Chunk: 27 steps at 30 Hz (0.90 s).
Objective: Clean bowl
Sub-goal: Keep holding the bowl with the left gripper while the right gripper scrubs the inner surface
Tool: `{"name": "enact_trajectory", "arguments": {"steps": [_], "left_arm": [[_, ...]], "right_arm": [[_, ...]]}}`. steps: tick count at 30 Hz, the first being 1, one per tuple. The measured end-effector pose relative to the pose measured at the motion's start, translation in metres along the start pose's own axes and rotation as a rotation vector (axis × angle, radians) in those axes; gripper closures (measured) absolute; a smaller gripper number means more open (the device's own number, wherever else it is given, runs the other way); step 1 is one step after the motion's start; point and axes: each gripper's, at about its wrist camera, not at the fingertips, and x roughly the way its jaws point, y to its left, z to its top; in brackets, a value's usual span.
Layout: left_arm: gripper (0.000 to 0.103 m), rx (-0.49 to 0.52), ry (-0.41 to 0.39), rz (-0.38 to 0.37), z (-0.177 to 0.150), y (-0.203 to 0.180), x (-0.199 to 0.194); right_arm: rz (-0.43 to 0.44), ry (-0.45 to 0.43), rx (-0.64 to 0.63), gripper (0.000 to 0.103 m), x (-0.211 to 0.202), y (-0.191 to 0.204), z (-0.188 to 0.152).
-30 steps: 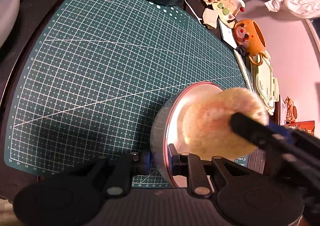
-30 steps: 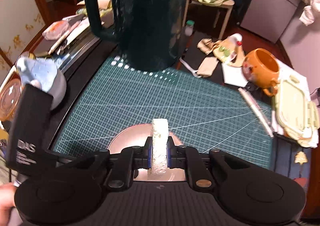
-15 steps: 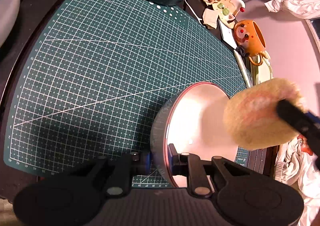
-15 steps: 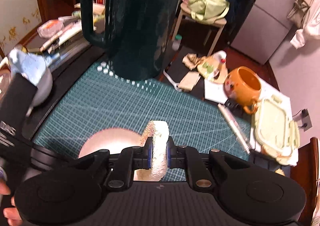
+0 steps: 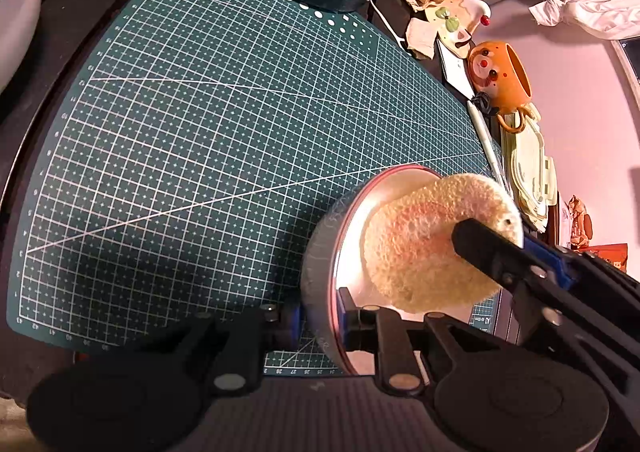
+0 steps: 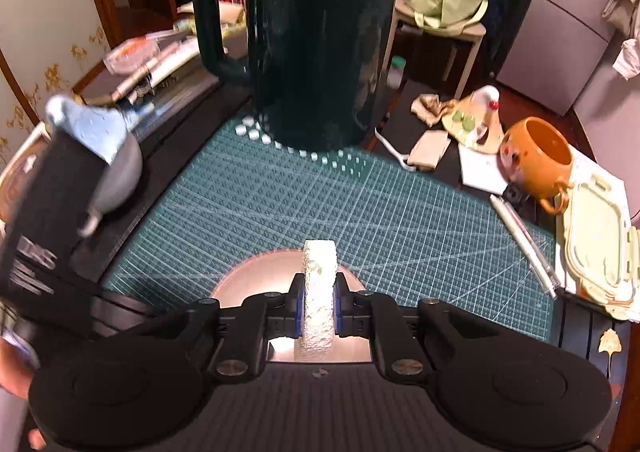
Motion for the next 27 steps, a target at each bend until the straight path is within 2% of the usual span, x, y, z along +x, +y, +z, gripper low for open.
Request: {"name": "enact_trajectory", "arguments": {"steps": [7, 12, 16, 25, 27], "left_arm": [[0.086, -0.004, -0.001, -0.003, -0.001, 0.002, 0.000], [0.086, 0.002, 0.000, -0.001, 0.000, 0.005, 0.000], [0.086, 0.004, -0.001, 0.004, 0.000, 0.005, -0.001], [0.086, 0.004, -0.001, 0.003, -0.001, 0.003, 0.000], [0.086, 0.004, -0.002, 0.003, -0.001, 0.002, 0.000]], "right_arm": [[-0.048, -0.033, -0.014, 0.091, -0.012, -0.013, 0.000], [-0.028, -0.100, 0.017, 0.091, -0.040, -0.025, 0.007], [0.012, -0.120, 0.022, 0.091, -0.049, -0.024, 0.011], [0.061, 0.015, 0.027, 0.091, -0.004, -0.011, -0.003], [0.035, 0.035, 0.012, 0.091, 0.001, -0.010, -0.006]]}}
